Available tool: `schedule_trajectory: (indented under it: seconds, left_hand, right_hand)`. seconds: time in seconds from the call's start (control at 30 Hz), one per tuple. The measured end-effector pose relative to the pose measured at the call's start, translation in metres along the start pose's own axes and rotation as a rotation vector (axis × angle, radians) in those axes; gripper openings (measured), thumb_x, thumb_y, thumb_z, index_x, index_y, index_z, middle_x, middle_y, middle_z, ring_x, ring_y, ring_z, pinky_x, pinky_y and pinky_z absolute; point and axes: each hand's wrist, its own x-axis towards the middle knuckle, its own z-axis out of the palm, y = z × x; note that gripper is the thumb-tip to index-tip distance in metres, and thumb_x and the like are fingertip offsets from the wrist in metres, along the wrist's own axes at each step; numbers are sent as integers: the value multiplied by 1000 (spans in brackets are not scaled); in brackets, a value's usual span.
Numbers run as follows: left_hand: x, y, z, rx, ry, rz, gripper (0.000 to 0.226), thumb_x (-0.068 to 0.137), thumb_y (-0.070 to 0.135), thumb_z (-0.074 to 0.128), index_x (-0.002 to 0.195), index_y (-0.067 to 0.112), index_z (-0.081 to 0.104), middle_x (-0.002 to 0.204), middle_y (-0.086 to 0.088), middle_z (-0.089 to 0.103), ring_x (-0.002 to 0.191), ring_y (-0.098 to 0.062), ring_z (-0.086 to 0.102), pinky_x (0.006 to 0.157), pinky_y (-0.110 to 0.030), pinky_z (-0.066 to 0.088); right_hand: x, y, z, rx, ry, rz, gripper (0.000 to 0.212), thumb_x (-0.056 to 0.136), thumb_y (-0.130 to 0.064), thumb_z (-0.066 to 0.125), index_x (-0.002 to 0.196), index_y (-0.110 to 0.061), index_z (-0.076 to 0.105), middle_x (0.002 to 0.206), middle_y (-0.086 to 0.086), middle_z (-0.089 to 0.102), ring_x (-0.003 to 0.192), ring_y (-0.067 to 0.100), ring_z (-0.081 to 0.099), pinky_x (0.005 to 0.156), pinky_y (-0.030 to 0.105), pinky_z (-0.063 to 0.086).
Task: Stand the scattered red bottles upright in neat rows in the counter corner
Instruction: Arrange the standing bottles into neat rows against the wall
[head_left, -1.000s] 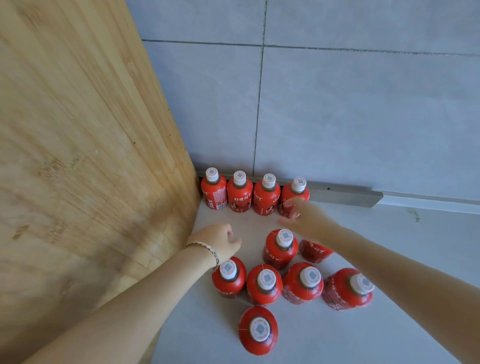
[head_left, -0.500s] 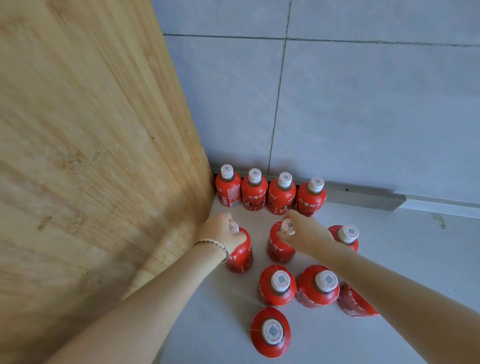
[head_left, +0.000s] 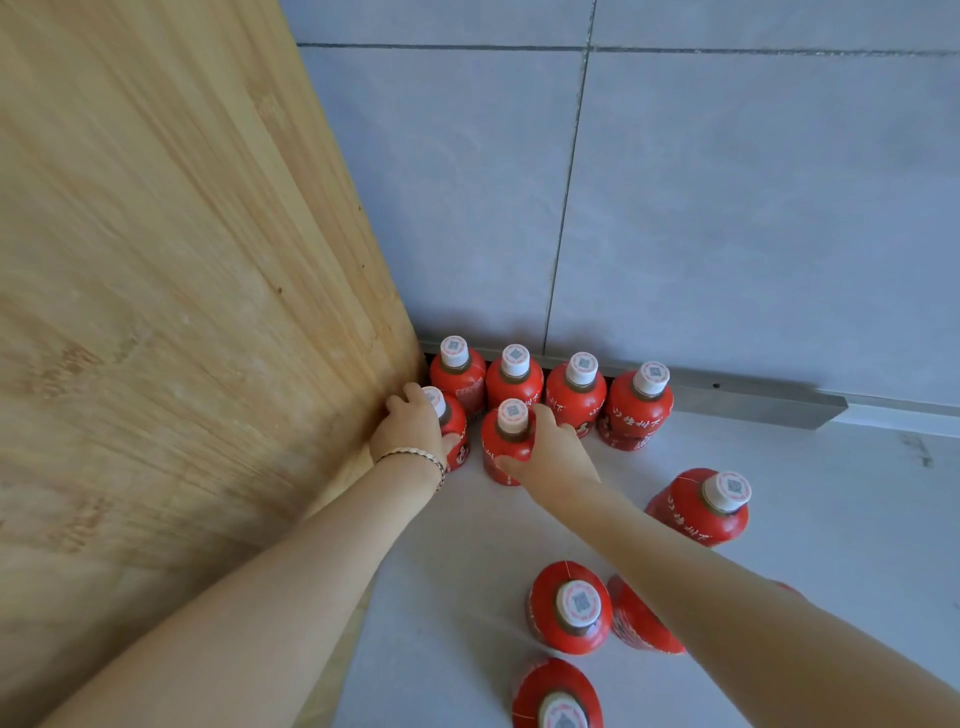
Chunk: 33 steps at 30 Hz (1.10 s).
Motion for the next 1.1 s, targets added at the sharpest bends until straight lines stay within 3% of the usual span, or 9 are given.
schedule_trajectory:
  seconds: [0.13, 0.27, 0.47, 0.67, 0.83, 0.9, 0.97, 1.03, 1.1]
  left_hand:
    - [4, -3, 5, -161, -24, -7, 59, 85, 17, 67, 131, 2, 33, 129, -19, 51, 116, -34, 57, 91, -37, 47]
    - [7, -9, 3, -265, -19, 14, 59, 79, 21, 73, 125, 4, 40, 126, -19, 56, 116, -35, 57, 93, -40, 46]
    - [1, -16, 6, -408, 74, 101, 38, 85, 27, 66, 111, 3, 52, 111, -17, 66, 105, -37, 60, 85, -40, 48]
    - [2, -14, 5, -481, 52, 111, 27, 85, 22, 65, 99, 7, 48, 110, -17, 67, 103, -37, 61, 84, -37, 47]
    - [-11, 0, 1, -195, 65, 74, 56, 86, 23, 60, 134, 9, 35, 129, -18, 52, 114, -38, 55, 88, -42, 47]
    - [-25, 14, 1, -65, 236, 241, 67, 74, 12, 68, 135, 8, 41, 130, -19, 49, 112, -39, 54, 90, -43, 47]
    - [-49, 30, 0, -63, 336, 479, 60, 68, 13, 72, 124, 6, 54, 123, -19, 55, 105, -40, 59, 87, -43, 50]
    - [-81, 45, -4, -87, 116, 577, 41, 84, 27, 60, 122, 13, 53, 121, -9, 57, 107, -32, 59, 86, -38, 49]
    - [-107, 55, -2, 14, -139, 570, 38, 91, 43, 47, 119, 18, 52, 120, -3, 60, 110, -25, 59, 87, -35, 47]
  right_hand:
    - [1, 0, 12, 145, 20, -9, 70, 82, -22, 71, 139, -18, 32, 134, 9, 56, 122, 29, 55, 101, 42, 47]
    - [0, -5, 23, 269, 40, -33, 72, 82, -16, 71, 142, -17, 29, 133, 10, 56, 123, 28, 54, 102, 39, 44]
    - [1, 6, 12, 210, 15, -40, 77, 81, -22, 72, 144, -19, 28, 138, 7, 52, 128, 26, 49, 106, 38, 42]
    - [-2, 6, 13, 252, 47, -28, 77, 80, -19, 74, 143, -19, 30, 138, 8, 50, 129, 25, 48, 106, 37, 41]
    - [-16, 12, -15, 176, -74, 28, 68, 80, -18, 72, 138, -14, 37, 121, 10, 63, 109, 23, 61, 93, 34, 50]
    - [-32, 23, -40, -6, -48, -49, 47, 86, -18, 64, 131, -17, 49, 115, 7, 65, 97, 21, 63, 85, 33, 53]
    - [-51, 37, -73, -214, 126, -113, 37, 90, -22, 56, 126, -21, 54, 120, 5, 59, 101, 25, 62, 84, 34, 51]
    - [-65, 56, -105, -410, 273, -64, 41, 91, -33, 52, 132, -27, 47, 126, 5, 50, 104, 30, 61, 82, 34, 49]
    - [-73, 77, -125, -536, 221, 97, 50, 91, -47, 48, 138, -32, 37, 131, 7, 46, 106, 30, 61, 83, 34, 49]
